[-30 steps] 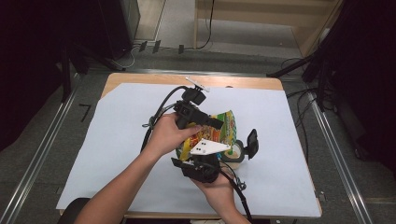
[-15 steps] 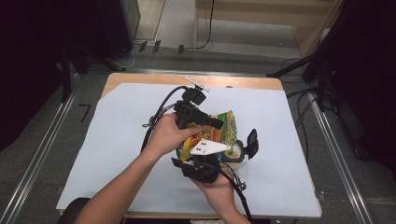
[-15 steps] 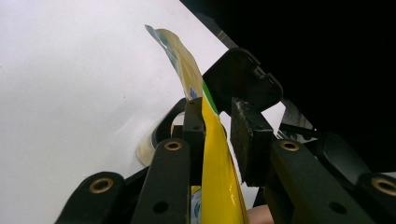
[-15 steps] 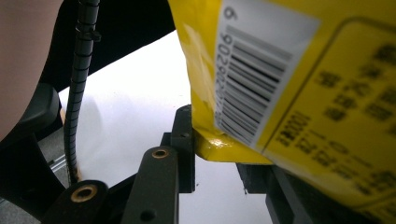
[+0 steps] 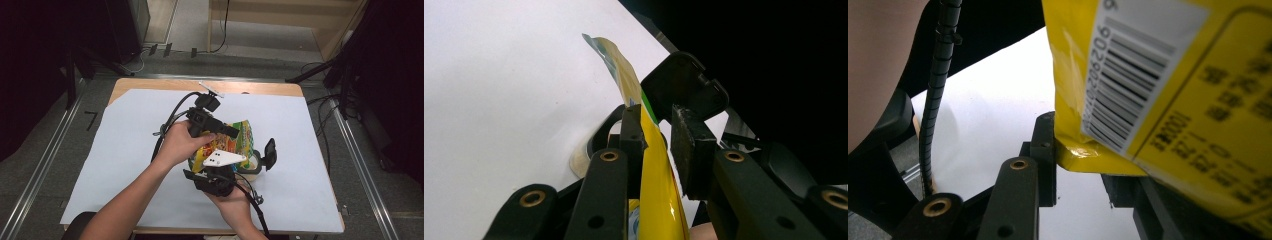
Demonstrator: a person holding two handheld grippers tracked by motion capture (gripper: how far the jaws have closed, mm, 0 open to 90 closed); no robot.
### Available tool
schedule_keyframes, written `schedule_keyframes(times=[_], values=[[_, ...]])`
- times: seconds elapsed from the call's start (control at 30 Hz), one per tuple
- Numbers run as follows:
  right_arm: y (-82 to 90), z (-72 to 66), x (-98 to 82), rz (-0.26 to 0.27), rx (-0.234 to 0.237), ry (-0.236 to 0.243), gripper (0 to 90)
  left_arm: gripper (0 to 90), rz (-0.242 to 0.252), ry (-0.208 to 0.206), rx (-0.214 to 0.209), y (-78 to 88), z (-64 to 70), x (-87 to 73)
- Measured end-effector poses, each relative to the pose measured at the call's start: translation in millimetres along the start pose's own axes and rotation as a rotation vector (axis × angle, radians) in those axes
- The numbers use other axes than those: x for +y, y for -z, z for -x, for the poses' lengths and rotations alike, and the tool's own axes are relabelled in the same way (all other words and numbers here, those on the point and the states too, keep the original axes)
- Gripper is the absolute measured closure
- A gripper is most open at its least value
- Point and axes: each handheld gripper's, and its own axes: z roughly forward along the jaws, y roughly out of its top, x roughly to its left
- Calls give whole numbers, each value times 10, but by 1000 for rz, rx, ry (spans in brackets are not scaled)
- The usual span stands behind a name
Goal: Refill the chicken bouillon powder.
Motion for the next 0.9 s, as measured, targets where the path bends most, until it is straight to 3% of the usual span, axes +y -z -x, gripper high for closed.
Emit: schedule_keyframes(times=[0.33, 0.57, 0.9], values=[[-2, -6, -3, -5, -10, 7, 720, 775, -7, 2, -5, 0, 6, -3], [-15, 39, -16, -7, -2, -26, 733, 777, -10, -14, 5, -3, 58, 1], [-16, 26, 12, -8, -3, -17, 727, 811, -47, 8, 2, -27, -23, 61]])
